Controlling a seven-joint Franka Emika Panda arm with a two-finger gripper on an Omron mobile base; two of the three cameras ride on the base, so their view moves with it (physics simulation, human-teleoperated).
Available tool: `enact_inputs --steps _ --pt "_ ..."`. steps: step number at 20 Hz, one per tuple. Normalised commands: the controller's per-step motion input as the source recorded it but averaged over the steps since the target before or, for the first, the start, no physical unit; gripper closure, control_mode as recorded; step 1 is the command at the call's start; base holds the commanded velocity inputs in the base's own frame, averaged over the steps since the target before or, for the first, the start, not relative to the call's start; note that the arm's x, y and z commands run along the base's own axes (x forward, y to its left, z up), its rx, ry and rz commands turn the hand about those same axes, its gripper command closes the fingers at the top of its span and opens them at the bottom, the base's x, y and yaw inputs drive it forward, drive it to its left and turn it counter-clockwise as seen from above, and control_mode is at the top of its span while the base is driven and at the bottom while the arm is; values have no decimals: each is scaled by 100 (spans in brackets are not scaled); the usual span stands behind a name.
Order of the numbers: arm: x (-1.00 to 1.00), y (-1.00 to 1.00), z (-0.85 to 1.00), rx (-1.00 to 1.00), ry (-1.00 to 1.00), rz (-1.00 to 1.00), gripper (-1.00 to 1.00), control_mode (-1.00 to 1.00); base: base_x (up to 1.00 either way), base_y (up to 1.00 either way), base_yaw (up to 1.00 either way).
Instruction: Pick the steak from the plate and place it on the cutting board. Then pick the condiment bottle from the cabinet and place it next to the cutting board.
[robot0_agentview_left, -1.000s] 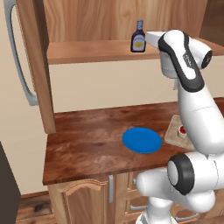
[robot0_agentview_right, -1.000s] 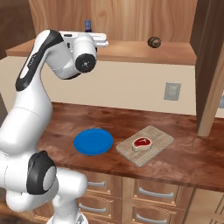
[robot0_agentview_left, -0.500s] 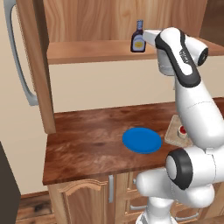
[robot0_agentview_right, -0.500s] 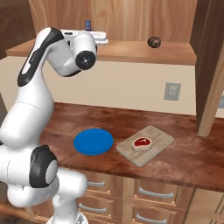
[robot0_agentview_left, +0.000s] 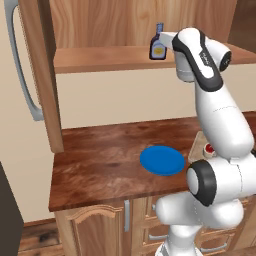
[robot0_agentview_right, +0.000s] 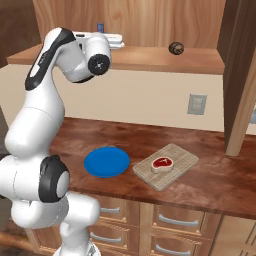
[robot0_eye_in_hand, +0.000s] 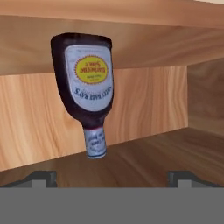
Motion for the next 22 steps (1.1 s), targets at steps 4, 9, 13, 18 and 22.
enact_inputs --steps 4,9,13,18,22 --pt "29 0 0 0 0 -1 -100 -100 0 0 0" --pt "30 0 0 0 1 -2 -100 -100 0 0 0" --pt "27 0 0 0 2 -2 -100 -100 0 0 0" --pt "25 0 0 0 2 -2 -100 -100 0 0 0" --pt "24 0 0 0 2 -2 -100 -100 0 0 0"
